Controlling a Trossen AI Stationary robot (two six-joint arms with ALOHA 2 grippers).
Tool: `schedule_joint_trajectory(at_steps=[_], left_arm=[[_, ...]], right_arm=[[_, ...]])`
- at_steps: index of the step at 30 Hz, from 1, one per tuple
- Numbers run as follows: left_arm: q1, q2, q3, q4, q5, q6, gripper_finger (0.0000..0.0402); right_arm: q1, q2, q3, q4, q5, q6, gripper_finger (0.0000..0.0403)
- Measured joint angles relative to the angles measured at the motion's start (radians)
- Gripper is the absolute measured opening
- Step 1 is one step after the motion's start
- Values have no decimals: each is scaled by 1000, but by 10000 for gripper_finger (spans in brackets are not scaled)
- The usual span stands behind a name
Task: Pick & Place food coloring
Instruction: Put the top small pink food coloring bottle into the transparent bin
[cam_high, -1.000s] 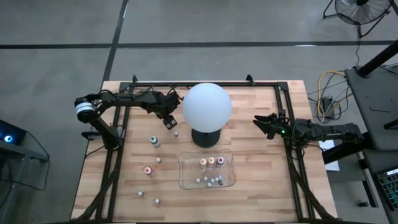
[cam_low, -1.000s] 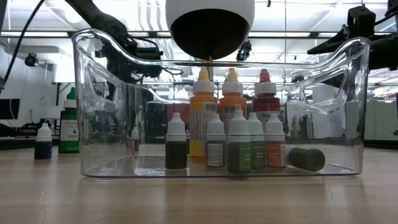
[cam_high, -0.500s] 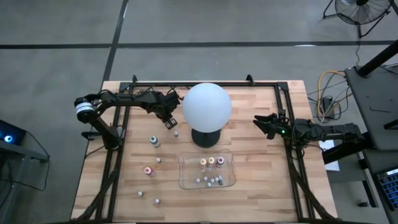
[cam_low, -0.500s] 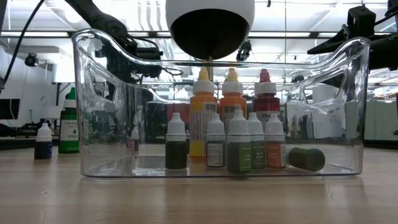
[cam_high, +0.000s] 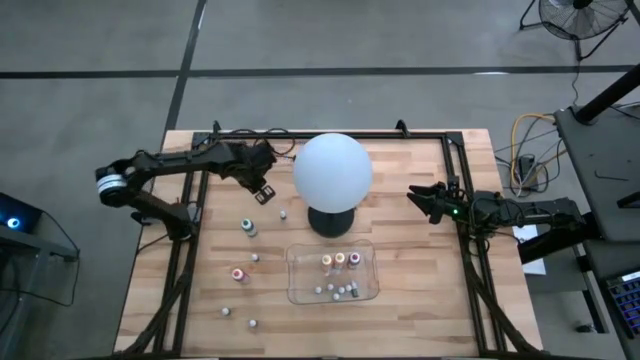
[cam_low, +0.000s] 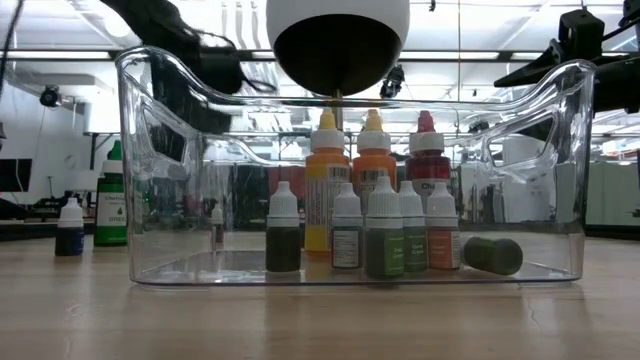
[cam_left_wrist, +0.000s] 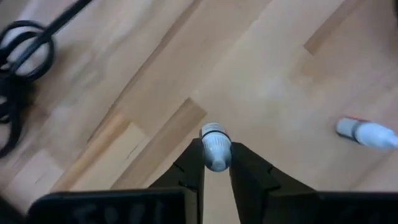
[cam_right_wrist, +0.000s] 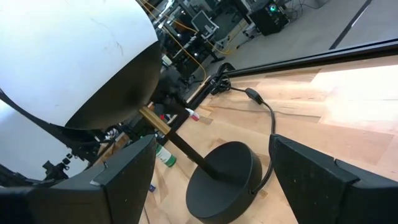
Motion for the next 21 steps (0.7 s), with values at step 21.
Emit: schedule_joint_trajectory(at_steps=[21], left_arm=[[-349,-300,238,-386,7,-253,32]], right_arm=[[0,-1,0,0,0,0,302]])
